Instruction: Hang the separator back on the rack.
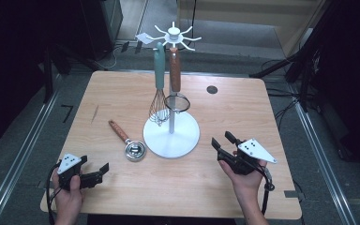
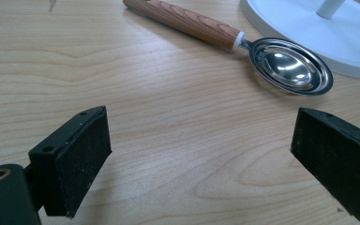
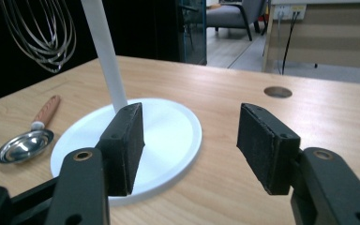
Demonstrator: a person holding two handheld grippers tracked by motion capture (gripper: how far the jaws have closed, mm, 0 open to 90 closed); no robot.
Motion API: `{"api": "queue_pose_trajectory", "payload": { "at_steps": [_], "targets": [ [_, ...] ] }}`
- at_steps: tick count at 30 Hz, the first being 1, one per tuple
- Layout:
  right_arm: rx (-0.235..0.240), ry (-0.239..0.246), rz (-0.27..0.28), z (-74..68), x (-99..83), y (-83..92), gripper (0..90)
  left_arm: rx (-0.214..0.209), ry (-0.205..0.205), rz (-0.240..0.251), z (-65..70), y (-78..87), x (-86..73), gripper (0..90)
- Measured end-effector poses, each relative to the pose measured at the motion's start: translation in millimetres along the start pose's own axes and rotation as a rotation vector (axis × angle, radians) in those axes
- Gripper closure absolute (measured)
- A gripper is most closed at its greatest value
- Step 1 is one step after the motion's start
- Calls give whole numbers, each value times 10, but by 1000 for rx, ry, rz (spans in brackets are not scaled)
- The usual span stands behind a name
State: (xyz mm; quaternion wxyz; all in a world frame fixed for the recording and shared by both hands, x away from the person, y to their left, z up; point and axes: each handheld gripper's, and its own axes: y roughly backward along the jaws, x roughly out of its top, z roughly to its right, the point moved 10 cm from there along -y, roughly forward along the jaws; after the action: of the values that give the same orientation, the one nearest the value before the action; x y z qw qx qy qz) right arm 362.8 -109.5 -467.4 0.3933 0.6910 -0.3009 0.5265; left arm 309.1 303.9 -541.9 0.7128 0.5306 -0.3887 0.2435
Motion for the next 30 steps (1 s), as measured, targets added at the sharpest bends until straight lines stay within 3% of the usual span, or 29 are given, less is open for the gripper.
{"api": "queue_pose_trajectory", "payload": {
  "at_steps": [9,15,18,25,30],
  "targets": [
    [-7,16,-95,71,-346,86,416,-16,-30,-28,27,-21,17,53],
    [-14,-13,-135,135,-499,149,417,-40,-40,-12,153,-26,140,61],
    [-21,-13,-162,145,-597,167,421,-9,-40,-15,197,-80,194,162],
    [-46,-41,-168,184,-671,188,438,-52,-30,-39,294,-273,242,345],
    [-57,-45,-161,188,-673,244,441,-73,18,-40,352,-431,321,526]
  ]
}}
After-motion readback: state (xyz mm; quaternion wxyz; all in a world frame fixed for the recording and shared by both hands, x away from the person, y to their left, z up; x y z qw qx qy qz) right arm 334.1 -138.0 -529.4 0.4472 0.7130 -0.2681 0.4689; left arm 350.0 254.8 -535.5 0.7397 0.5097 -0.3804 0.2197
